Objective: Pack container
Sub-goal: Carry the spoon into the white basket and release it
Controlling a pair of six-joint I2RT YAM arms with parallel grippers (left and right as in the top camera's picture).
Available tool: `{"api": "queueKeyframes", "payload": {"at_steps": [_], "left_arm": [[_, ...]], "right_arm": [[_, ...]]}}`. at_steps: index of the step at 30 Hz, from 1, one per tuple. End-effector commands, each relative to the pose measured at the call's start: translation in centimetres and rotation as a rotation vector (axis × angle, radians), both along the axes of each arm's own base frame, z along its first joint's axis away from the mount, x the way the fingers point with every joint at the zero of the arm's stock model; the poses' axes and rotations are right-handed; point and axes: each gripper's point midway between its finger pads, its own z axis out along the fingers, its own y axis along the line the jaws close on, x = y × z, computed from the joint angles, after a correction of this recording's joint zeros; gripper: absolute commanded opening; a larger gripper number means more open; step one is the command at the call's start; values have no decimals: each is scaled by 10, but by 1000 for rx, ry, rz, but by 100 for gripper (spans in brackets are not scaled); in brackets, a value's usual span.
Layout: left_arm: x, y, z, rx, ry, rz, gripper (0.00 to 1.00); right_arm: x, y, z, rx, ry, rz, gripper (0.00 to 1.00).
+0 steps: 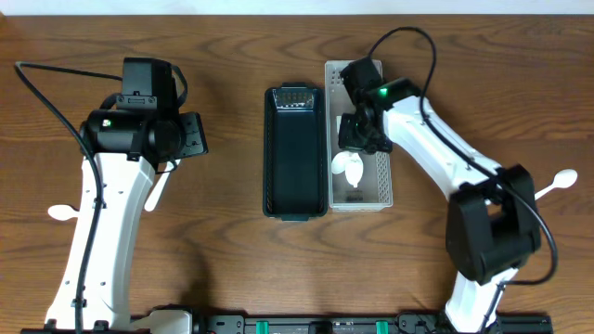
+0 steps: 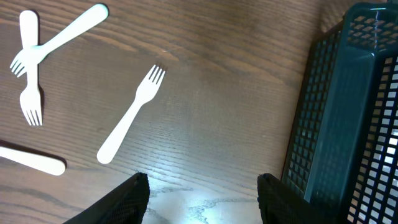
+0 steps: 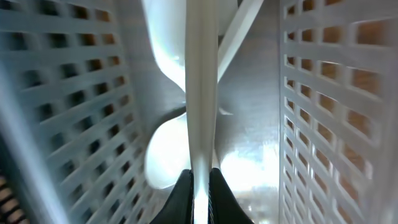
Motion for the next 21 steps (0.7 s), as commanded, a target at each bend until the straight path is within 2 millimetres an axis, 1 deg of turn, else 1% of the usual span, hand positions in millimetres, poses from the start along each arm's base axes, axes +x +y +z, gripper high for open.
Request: {"api": "queueKeyframes", "payload": {"at_steps": [1, 3, 4, 6, 8, 10, 12, 13, 15, 16, 17, 18, 19, 20, 21], "left_arm": [[1, 3, 2, 10, -3, 3, 59], [1, 3, 2, 10, -3, 3, 59], [1, 3, 2, 10, -3, 2, 59], [1, 3, 2, 10, -3, 2, 59], [1, 3, 2, 10, -3, 3, 59], [1, 3, 2, 10, -3, 3, 59], [1, 3, 2, 10, -3, 3, 59], [1, 3, 2, 10, -3, 3, 59], [1, 3, 2, 10, -3, 2, 59], [1, 3, 2, 10, -3, 3, 59], [1, 3, 2, 10, -3, 2, 59], [1, 3, 2, 10, -3, 2, 59], [1, 3, 2, 10, -3, 2, 59], [1, 3, 2, 10, -3, 2, 59], [1, 3, 2, 10, -3, 3, 59]], "right_arm": [[4, -7, 0, -19, -13, 37, 13], [6, -6, 2, -20, -23, 62, 28], [7, -6, 4, -19, -28, 69, 31], [11, -4, 11, -15, -46, 82, 33], [19, -3, 28, -7, -79, 87, 33], [32, -9, 56, -11, -131, 67, 33], [46, -24, 94, -34, -205, 28, 33], [52, -34, 111, -46, -239, 0, 33], [61, -65, 151, -69, -307, -105, 34], [63, -80, 166, -74, -329, -160, 34], [63, -101, 182, -78, -350, -233, 37], [61, -127, 196, -75, -365, -318, 41], [59, -143, 203, -73, -369, -373, 43], [53, -170, 210, -72, -368, -463, 45], [47, -192, 212, -75, -361, -534, 46]]}}
